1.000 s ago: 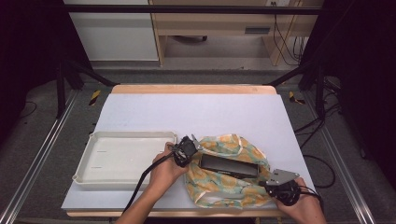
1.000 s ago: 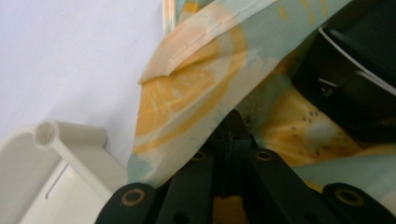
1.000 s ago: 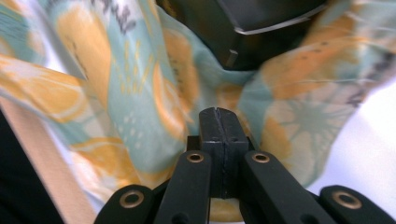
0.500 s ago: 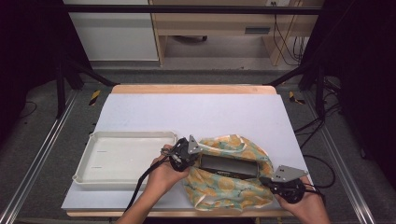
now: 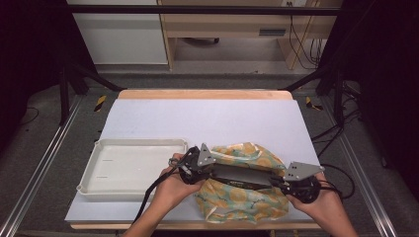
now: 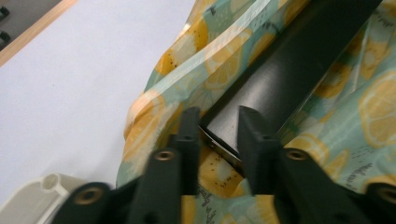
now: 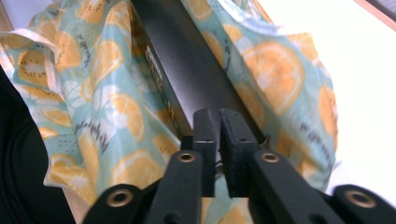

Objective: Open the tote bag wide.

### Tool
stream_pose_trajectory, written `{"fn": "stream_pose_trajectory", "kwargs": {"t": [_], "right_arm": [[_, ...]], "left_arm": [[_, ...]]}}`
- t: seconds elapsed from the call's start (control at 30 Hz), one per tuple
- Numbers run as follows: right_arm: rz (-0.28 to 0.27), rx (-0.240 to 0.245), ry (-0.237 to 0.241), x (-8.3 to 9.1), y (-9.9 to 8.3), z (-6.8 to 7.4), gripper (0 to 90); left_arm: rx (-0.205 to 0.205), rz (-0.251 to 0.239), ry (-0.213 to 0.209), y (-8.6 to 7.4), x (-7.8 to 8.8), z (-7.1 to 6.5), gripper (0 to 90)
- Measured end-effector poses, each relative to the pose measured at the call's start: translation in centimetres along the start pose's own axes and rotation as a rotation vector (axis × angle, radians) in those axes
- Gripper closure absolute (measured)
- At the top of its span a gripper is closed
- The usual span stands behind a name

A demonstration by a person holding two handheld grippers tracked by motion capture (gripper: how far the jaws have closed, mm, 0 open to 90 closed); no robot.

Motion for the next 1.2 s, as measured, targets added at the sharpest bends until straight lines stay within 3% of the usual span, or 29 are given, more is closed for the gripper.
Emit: {"fn": "stream_pose_trajectory", "kwargs": {"t": [0.17,0.4,0.57,0.87,1.2], "right_arm": [[0.047,0.026,0.024,-0.6,0.8,-0.7,66.9],[0.094,0.046,0.048,-1.3,1.0,-0.8,49.4],[0.120,0.062,0.055,-1.8,1.1,-0.7,39.7],[0.184,0.087,0.064,-2.9,1.2,-0.9,25.2],[0.219,0.122,0.069,-3.7,1.2,-1.0,29.6]], "left_arm": [[0.018,-0.032,-0.007,0.0,1.3,0.4,36.9],[0.058,-0.031,-0.002,-1.1,2.9,2.1,18.3],[0.100,-0.022,0.013,-2.3,3.7,3.5,13.4],[0.121,0.016,0.032,-4.6,4.8,4.8,10.7],[0.110,0.027,0.038,-5.6,6.0,5.2,8.7]]}}
Point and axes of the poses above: each handheld gripper's, and its own axes: x roughly backward along the jaws, y roughly out of its top, z roughly to its left, the point moved 7 cm from there along -x, roughly forward along the jaws, and after that the axes turned 5 degrees about -y, right-handed, at the moved point
